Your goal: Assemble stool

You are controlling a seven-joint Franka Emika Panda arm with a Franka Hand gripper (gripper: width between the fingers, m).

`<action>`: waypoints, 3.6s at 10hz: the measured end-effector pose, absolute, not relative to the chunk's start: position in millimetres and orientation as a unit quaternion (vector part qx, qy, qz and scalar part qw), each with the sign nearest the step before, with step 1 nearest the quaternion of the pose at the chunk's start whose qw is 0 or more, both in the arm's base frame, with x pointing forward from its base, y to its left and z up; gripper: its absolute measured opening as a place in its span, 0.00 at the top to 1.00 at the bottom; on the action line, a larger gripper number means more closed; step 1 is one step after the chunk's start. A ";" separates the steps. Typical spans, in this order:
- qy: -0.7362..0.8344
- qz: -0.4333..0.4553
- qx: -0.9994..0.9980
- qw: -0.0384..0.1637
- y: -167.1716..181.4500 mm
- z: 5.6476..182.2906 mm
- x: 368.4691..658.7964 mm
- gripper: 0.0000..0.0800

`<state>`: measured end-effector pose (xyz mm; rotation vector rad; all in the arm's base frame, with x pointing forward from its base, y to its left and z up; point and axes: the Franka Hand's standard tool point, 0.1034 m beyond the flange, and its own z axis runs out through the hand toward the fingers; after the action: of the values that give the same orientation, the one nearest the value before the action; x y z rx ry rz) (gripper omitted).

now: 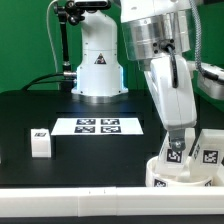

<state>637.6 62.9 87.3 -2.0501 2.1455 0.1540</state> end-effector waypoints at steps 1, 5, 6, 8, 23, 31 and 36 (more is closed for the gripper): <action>0.706 0.053 -0.701 0.085 63.7 90.8 637.3 0.19; 0.587 0.039 -0.803 0.099 61.9 101.0 639.6 0.19; 0.559 0.036 -0.822 0.100 61.9 100.8 639.5 0.19; 0.500 0.029 -0.860 0.102 61.9 100.4 639.3 0.19; -0.171 -0.035 -0.983 0.057 75.7 100.2 640.0 0.19; -0.444 -0.037 -0.895 0.019 69.8 92.0 638.5 0.19; -0.479 -0.025 -0.877 0.006 63.4 82.5 636.9 0.31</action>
Offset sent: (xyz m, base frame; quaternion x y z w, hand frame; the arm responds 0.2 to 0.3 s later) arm 0.0025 0.0023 0.0175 0.0250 -0.0449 -0.1095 0.9927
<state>636.9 63.4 82.5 -2.7456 -1.5002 -0.0773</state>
